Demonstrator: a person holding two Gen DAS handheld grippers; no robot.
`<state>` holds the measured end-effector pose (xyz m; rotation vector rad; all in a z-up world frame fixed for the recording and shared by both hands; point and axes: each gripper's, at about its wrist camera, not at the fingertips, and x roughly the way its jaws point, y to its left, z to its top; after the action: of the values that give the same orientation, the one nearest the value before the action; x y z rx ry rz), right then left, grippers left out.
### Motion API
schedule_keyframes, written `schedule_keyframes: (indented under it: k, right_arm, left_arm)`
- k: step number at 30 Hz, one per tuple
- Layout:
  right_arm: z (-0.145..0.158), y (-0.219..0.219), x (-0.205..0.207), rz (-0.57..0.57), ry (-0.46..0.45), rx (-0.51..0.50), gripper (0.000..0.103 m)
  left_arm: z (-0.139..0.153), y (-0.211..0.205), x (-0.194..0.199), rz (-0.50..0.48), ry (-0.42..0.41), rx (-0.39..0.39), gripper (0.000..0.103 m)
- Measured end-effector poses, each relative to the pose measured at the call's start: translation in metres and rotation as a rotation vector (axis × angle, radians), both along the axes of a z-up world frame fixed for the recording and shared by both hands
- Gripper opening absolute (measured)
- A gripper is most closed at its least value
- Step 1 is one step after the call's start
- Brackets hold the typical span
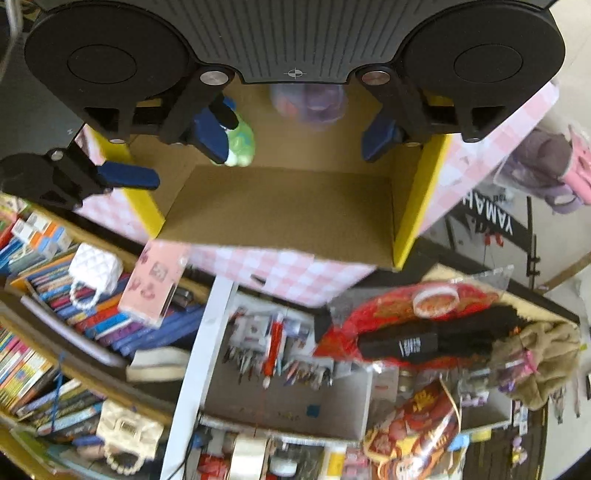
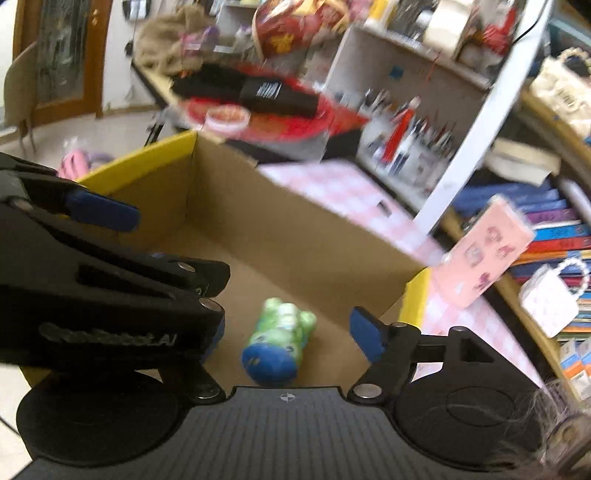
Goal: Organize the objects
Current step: 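Lower both toys into the yellow box and open both grippers, then withdraw both grippers from the box back toward the table objects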
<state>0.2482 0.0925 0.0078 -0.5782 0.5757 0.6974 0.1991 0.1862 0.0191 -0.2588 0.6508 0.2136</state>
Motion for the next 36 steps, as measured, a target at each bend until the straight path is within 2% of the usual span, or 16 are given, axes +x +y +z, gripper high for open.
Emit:
schedule_keyframes:
  k: [8, 14, 19, 22, 34, 36]
  right_arm:
    - [0.037, -0.031, -0.022, -0.144, -0.078, 0.171, 0.073]
    - [0.055, -0.056, -0.045, -0.270, -0.090, 0.279, 0.073]
    - [0.047, -0.073, -0.071, -0.365, -0.088, 0.289, 0.073]
    - [0.037, -0.078, -0.089, -0.407, -0.050, 0.287, 0.073]
    - [0.006, -0.085, -0.176, -0.484, 0.055, 0.264, 0.073]
    - [0.001, -0.088, -0.192, -0.507, 0.069, 0.271, 0.073]
  left_arm:
    - [0.032, 0.000, -0.038, 0.019, -0.130, 0.024, 0.083]
    - [0.043, -0.004, -0.066, 0.010, -0.174, 0.037, 0.083]
    - [0.035, -0.005, -0.090, 0.004, -0.148, 0.043, 0.083]
    - [0.028, -0.006, -0.108, 0.008, -0.127, 0.041, 0.083]
    - [0.003, -0.018, -0.183, 0.006, -0.046, 0.043, 0.084]
    - [-0.002, -0.022, -0.193, 0.010, -0.034, 0.053, 0.088]
